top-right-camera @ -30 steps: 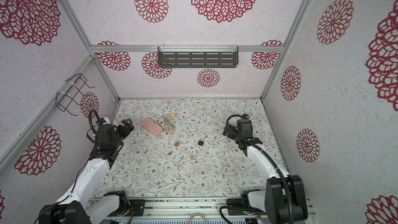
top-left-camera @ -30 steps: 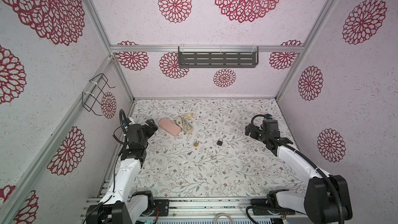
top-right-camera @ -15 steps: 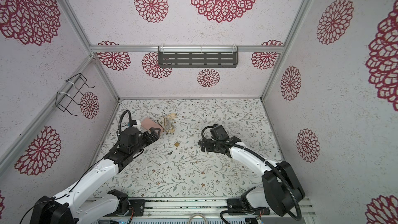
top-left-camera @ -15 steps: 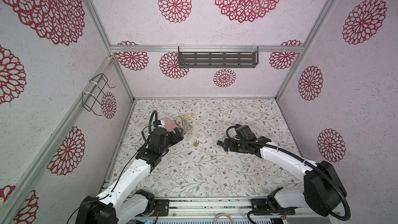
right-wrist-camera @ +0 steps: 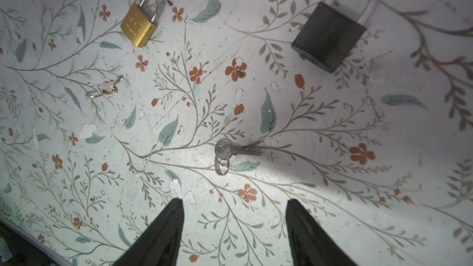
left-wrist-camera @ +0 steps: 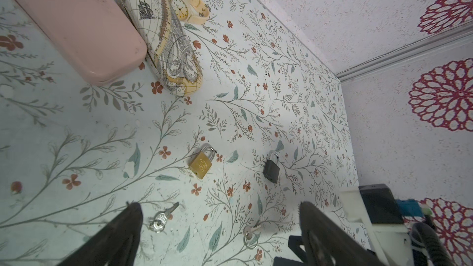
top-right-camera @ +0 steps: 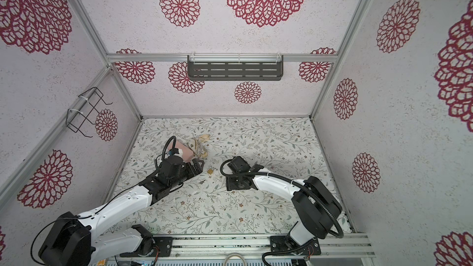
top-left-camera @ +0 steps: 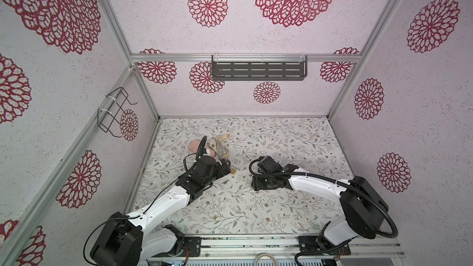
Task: Unlock with the key
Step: 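Swing both grippers inward over the padlocks and keys, then lower the right gripper onto the silver key near the black padlock and close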
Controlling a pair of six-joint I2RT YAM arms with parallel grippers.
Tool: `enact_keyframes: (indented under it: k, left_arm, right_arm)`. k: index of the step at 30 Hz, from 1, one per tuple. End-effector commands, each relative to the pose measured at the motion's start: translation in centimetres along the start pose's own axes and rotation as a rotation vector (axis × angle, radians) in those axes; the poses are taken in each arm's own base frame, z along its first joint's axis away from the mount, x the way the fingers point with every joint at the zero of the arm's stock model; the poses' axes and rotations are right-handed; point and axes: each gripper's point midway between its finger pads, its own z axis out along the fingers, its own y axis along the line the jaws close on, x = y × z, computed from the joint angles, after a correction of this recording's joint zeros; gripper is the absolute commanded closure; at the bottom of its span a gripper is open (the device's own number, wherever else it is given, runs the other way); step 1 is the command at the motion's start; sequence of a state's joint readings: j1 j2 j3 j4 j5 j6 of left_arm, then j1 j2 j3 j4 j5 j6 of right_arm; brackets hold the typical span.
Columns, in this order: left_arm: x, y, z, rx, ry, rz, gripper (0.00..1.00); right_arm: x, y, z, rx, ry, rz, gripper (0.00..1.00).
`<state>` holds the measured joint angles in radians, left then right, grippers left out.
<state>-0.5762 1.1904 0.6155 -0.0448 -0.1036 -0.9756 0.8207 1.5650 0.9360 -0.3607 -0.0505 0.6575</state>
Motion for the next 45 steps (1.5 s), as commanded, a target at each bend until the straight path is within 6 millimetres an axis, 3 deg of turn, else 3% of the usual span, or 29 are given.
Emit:
enact_keyframes:
  k: [1, 19, 45]
  left_arm:
    - [-1.2, -0.9, 0.0, 0.011, -0.051, -0.032, 0.02]
    - [-1.3, 0.1, -0.1, -0.039, -0.061, 0.006, 0.02]
    - [-1.2, -0.1, 0.2, -0.048, -0.046, 0.002, 0.02]
  right_arm:
    - [-0.7, 1.0, 0.3, -0.007, -0.008, 0.012, 0.4]
    - [0.0, 1.7, 2.9, 0.0, 0.043, 0.02, 0.61]
    - [-0.1, 1.9, 3.9, 0.015, 0.05, -0.013, 0.84]
